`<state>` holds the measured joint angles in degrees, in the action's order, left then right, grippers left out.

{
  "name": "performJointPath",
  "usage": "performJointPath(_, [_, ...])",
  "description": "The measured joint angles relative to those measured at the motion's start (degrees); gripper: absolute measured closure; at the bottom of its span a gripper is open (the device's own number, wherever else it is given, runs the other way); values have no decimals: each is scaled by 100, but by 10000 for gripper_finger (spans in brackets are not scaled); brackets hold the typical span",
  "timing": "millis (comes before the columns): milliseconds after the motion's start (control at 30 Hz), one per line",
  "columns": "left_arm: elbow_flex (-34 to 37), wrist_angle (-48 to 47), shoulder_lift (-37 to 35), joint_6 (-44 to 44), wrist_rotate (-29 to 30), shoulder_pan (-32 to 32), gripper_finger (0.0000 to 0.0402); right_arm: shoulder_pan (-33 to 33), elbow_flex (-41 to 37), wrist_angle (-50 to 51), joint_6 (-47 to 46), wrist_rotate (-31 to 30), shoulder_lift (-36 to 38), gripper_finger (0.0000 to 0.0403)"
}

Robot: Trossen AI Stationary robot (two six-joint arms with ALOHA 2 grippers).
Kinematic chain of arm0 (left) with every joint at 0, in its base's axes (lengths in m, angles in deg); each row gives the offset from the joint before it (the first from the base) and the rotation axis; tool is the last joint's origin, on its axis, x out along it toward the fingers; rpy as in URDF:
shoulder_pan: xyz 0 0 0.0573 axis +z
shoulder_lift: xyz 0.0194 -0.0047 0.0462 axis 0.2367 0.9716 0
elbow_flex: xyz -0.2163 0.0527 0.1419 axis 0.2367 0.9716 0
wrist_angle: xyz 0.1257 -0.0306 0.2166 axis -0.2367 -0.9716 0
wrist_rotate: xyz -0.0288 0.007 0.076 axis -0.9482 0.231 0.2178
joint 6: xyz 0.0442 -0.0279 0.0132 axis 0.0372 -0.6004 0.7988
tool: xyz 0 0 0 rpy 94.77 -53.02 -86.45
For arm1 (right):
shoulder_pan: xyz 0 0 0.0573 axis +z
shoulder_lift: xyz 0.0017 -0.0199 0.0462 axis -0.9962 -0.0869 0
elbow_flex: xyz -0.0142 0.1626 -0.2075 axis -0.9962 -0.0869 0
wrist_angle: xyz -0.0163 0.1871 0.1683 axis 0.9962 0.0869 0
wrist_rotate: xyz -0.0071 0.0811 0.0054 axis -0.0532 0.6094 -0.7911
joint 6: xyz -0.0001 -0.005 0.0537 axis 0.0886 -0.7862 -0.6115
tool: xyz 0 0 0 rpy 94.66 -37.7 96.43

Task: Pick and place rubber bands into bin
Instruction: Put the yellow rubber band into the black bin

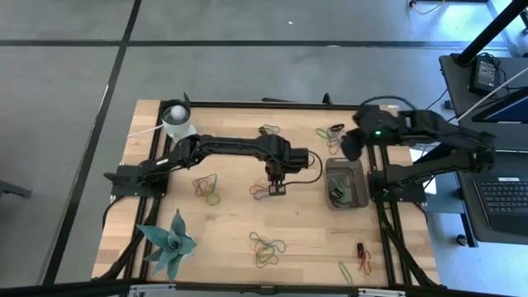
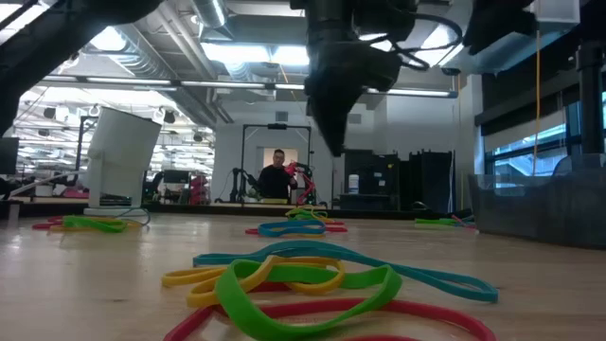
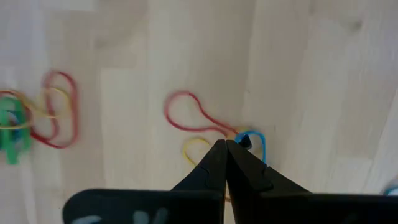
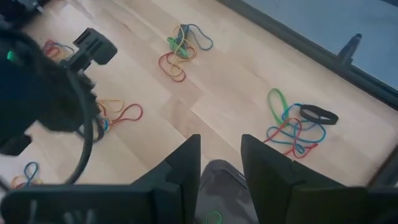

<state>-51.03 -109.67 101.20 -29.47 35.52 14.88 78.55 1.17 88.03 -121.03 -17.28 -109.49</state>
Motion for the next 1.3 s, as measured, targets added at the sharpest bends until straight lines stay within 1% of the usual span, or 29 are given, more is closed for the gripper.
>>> performJointPath(67, [308,53,-122,98,-2,-50,400,-1,0,-140,142,-5,-202,283])
performJointPath(133, [755,210,-390,190,1,-73,400,0,0,-318,260,-13,-419,283])
performJointPath(200, [1387,632,-785,247,12,-66,400,-2,0,-486,266,-13,-627,283])
performJointPath(267, [2181,1110,-1279,266,5,-25,399,-1,0,-682,262,-12,-817,283])
performJointPath(367, [3464,1890,-2209,128,-35,109,400,0,0,-1030,345,-8,-1098,283])
performJointPath(467, [4679,2435,-3205,-7,-19,247,400,-2,0,-1508,656,3,-1366,283])
performJointPath(567, [5668,2781,-4189,-101,-20,350,399,-1,0,-2061,1153,8,-1683,283])
performJointPath(667, [6419,2983,-5168,-130,-7,461,400,0,0,-2696,1467,7,-1986,283])
performJointPath(800, [7110,3114,-6365,-132,129,661,399,-76,0,-3528,1476,10,-2382,283])
performJointPath(900, [7487,3120,-7192,-125,270,849,399,-220,17,-3842,1402,9,-2648,283])
performJointPath(967, [7683,3122,-7677,-85,301,988,400,-376,126,-3794,1103,25,-2840,283])
performJointPath(1033, [7873,3117,-8104,-73,304,1113,400,-572,317,-3694,827,188,-3028,283])
performJointPath(1167, [8198,3115,-8767,113,299,1316,399,-975,914,-3496,713,842,-3523,283])
performJointPath(1300, [8419,3105,-9152,233,255,1472,401,-1290,1723,-3053,900,1181,-4203,283])
